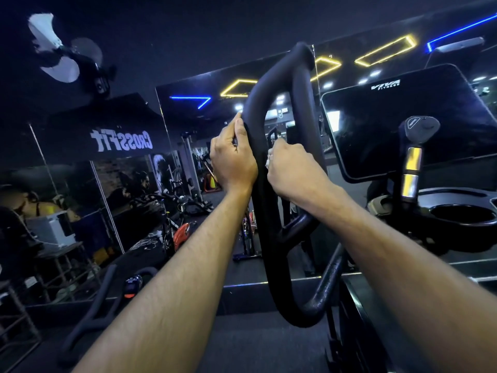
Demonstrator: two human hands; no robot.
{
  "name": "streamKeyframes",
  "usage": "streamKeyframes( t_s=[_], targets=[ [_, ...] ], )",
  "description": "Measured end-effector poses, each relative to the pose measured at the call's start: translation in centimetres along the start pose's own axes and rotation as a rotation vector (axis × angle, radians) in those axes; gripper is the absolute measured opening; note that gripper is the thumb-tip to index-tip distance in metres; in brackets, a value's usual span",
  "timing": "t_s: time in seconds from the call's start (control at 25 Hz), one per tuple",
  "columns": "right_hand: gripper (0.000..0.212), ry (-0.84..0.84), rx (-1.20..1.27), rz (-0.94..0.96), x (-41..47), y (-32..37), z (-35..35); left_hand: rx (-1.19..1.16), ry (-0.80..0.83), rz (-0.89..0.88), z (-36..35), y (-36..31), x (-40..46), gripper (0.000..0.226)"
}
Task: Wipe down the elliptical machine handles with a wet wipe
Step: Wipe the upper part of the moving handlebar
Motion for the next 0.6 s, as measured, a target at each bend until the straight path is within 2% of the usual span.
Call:
streamKeyframes(
  t_s=[0.16, 0.28, 0.36, 0.48, 0.6],
  targets=[
    [0.008, 0.131, -0.072, 0.013, -0.8, -0.5, 0.9, 0.083, 0.0, 0.013, -0.1, 0.2, 0.2, 0.041],
    [0.016, 0.022, -0.022, -0.001, -0.6, -0.3, 1.0, 0.138, 0.037, 0.036, 0.3, -0.1, 0.6, 0.043],
    [0.019, -0.02, 0.022, -0.024, -1.1, 0.2, 0.3, 0.054, 0.083, 0.106, 1.1, 0.4, -0.1, 0.043],
    [0.019, 0.015, 0.004, -0.037, -2.8, 0.2, -1.1, -0.207, 0.105, 0.343, 2.4, 4.2, -4.9, 0.04],
    [0.015, 0.036, 0.006, -0.04, -5.0, -0.3, -1.8, -0.429, 0.261, 0.794, 3.9, 7.3, -13.2, 0.05]
  ],
)
Point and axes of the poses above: each hand's wrist, its own x-axis towards the middle knuckle, its own z-axis out of the back of the hand, y = z × x, the point moved 1 cm from there along x, towards the middle knuckle, and after that the axes turned 14 degrees about z, right-handed, at the moved point
